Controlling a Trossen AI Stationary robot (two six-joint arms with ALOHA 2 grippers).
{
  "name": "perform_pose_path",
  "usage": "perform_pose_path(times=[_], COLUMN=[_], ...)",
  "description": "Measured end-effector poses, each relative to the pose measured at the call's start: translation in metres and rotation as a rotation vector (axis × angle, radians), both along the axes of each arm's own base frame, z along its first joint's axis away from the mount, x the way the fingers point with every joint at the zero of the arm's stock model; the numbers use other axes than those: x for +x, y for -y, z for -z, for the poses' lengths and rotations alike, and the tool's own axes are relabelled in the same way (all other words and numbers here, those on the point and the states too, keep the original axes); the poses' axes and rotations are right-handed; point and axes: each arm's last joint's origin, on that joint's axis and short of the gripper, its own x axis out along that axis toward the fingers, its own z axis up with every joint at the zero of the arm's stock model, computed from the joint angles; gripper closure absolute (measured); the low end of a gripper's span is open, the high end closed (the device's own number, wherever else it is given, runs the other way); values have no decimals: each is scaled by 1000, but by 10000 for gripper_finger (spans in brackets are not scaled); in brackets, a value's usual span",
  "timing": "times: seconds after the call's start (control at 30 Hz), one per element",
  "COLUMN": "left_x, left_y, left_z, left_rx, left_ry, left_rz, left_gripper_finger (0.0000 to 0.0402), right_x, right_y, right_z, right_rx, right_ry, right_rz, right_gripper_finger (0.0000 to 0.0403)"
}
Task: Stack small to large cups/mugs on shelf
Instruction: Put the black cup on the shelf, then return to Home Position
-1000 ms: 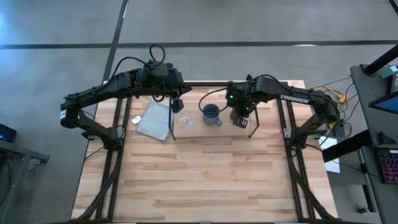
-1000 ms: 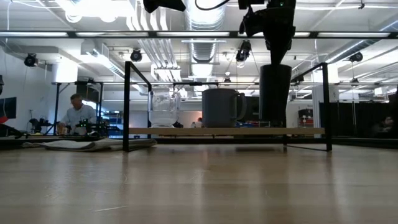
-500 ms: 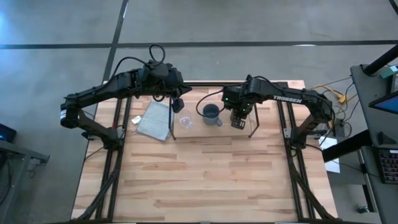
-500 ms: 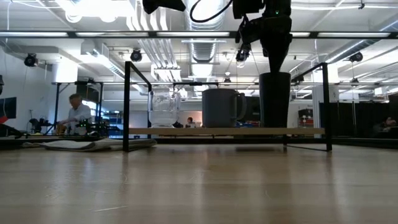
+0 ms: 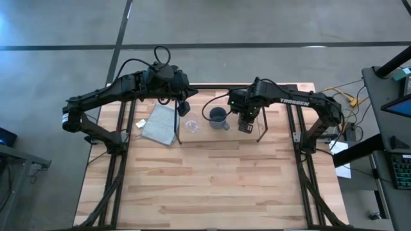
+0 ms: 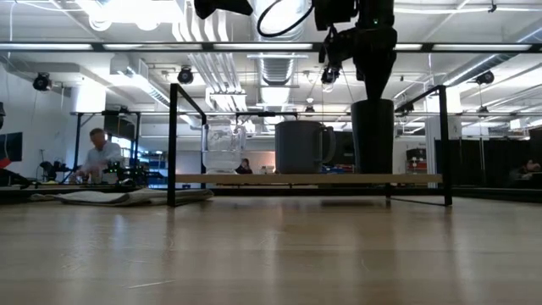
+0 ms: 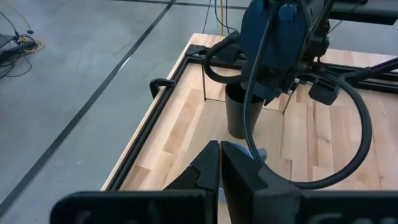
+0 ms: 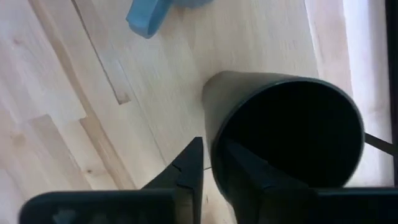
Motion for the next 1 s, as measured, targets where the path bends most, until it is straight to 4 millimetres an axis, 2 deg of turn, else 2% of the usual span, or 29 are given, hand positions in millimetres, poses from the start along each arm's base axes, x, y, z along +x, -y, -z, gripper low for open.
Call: perform_pose_path(times=[0.23, 0.33, 0.5, 0.7, 0.9, 1.0], left_x=[0, 0, 0, -6, -35, -53], left_y=[0, 0, 0, 2, 11, 16], left_z=[0, 0, 0, -3, -22, -33], left_rx=[-1, -1, -2, -37, -164, -177], left_ry=[-2, -3, -3, 15, 128, 179], left_rz=[0, 0, 0, -19, -80, -84], left_gripper_finger=[402, 402, 402, 402, 402, 402], right_x=[-2, -4, -5, -11, -27, -36], right_y=[3, 2, -6, -23, -34, -45], right_z=[-2, -12, -44, -93, -137, -153], right_rx=[-103, -108, -85, 76, 102, 90], right_ry=[-19, 4, 107, 255, 391, 464], right_rz=[9, 17, 56, 59, 167, 81], right_gripper_finger=[312, 306, 310, 324, 333, 335])
